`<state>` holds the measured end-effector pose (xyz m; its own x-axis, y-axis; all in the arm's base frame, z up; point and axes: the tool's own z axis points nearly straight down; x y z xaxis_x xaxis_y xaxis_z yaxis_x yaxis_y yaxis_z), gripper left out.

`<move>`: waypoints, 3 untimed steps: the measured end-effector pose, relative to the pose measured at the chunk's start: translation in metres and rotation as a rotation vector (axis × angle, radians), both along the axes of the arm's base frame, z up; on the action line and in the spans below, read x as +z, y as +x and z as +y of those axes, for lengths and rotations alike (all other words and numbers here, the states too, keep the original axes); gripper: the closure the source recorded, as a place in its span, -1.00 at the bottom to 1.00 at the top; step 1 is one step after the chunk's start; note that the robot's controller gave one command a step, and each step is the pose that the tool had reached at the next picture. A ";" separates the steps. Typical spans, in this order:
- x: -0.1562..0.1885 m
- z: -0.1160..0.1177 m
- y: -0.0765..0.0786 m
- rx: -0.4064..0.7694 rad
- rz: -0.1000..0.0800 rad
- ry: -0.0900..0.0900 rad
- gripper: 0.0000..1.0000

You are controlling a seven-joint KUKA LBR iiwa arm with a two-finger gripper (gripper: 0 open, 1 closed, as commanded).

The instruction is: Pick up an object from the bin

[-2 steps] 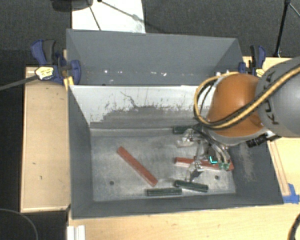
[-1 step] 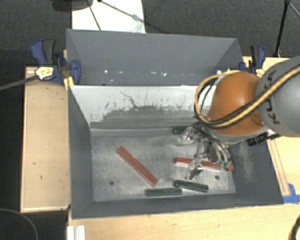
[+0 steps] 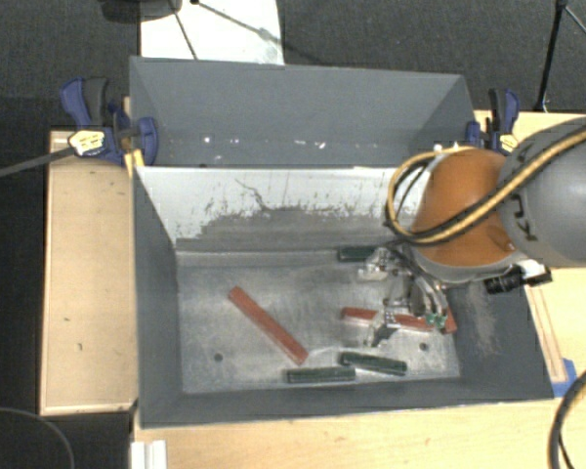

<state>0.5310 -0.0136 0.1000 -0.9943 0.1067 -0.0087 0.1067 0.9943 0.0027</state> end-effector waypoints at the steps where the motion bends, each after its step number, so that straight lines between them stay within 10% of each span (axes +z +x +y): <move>1: -0.027 -0.017 0.011 -0.141 0.010 0.000 -1.00; 3: -0.026 -0.017 0.011 -0.147 0.004 -0.001 -1.00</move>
Offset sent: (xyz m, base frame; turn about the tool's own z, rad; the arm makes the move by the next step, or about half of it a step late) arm -0.0012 -0.0163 -0.0300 0.1963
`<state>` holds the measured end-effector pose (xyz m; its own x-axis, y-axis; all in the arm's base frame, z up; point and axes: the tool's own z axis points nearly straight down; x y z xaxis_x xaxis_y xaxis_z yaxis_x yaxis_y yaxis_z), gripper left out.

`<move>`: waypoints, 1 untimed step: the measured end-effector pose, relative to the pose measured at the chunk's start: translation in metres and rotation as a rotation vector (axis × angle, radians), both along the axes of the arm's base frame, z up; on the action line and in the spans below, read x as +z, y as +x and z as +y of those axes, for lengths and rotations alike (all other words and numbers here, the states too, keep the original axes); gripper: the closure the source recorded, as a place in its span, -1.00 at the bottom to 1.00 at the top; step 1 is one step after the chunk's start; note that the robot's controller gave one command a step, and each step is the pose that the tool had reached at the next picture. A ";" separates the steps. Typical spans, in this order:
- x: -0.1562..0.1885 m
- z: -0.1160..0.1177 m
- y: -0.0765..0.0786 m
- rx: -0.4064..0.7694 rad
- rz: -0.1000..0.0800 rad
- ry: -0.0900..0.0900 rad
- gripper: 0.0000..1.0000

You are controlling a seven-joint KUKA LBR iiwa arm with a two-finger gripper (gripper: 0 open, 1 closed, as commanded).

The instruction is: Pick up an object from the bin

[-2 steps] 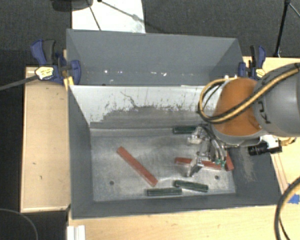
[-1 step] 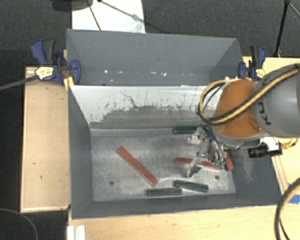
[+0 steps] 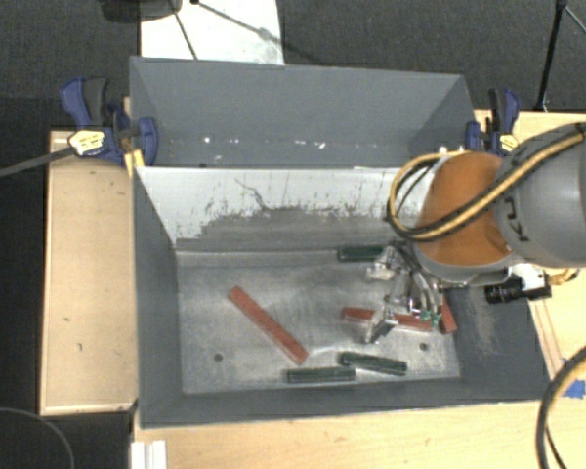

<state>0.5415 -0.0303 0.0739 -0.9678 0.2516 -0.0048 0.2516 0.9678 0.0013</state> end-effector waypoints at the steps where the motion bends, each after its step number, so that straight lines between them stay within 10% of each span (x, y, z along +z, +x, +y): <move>1: 0.003 0.000 0.000 -0.018 -0.008 0.000 1.00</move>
Offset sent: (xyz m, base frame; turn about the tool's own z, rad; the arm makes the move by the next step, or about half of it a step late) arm 0.0000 0.0000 0.0000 0.0000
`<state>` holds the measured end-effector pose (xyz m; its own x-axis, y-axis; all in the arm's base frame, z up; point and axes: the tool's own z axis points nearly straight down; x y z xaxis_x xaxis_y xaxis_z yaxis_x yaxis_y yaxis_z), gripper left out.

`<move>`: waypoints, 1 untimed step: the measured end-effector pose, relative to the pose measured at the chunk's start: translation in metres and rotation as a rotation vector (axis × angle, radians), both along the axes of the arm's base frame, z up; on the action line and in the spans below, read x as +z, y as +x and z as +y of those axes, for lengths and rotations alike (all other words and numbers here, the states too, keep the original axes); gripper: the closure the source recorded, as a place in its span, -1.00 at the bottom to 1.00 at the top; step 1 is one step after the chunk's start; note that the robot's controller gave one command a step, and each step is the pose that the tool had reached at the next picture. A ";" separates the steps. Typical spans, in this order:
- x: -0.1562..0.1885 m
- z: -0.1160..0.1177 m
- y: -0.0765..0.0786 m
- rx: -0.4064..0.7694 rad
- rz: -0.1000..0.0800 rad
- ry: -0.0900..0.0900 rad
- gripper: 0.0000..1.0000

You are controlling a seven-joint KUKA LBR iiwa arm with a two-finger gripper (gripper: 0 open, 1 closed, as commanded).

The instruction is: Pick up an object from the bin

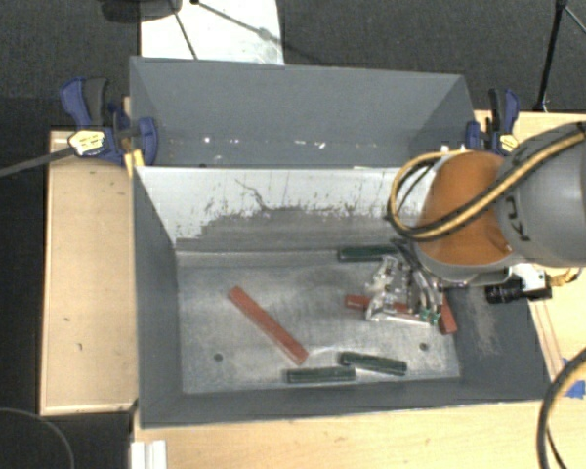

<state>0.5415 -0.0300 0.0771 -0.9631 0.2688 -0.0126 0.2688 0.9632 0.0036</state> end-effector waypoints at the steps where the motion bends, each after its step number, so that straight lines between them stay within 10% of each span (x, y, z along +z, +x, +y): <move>1: 0.000 0.000 0.000 0.000 0.000 0.000 1.00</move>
Offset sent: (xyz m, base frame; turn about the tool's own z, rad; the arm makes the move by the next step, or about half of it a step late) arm 0.0001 -0.0001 0.0263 0.0000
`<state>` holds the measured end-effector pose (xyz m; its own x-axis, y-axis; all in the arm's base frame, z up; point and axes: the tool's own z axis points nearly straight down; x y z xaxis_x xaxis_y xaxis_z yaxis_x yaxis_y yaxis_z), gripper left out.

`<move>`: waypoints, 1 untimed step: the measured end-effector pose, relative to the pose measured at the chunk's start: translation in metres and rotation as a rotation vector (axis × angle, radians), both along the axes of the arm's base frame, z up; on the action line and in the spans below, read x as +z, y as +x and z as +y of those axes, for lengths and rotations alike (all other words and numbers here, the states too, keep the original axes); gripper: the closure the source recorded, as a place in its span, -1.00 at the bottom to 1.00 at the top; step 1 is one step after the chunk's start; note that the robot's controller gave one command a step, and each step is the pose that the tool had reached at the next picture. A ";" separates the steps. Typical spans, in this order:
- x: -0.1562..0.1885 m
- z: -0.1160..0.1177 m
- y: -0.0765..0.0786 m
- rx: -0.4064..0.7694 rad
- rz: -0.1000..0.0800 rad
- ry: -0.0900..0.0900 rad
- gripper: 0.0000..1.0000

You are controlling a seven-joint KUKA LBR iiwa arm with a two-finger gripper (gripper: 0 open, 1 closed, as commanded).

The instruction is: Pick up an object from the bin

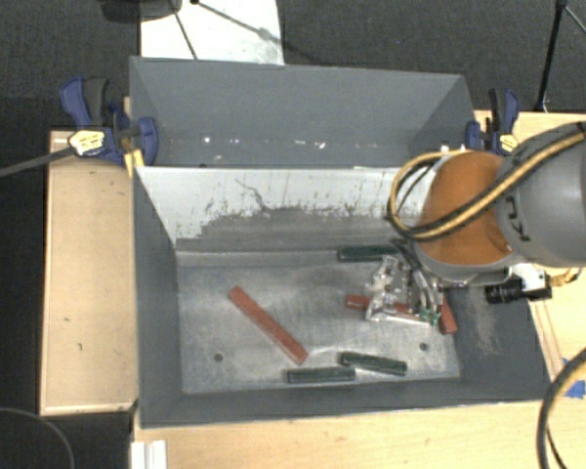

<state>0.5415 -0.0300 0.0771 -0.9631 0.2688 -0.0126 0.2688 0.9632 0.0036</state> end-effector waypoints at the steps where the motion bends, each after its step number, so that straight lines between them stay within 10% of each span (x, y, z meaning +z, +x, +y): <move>1: 0.002 0.000 -0.001 0.000 0.003 0.000 1.00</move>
Offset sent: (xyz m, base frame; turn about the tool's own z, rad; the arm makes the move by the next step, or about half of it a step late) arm -0.0001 0.0000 0.0275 0.0000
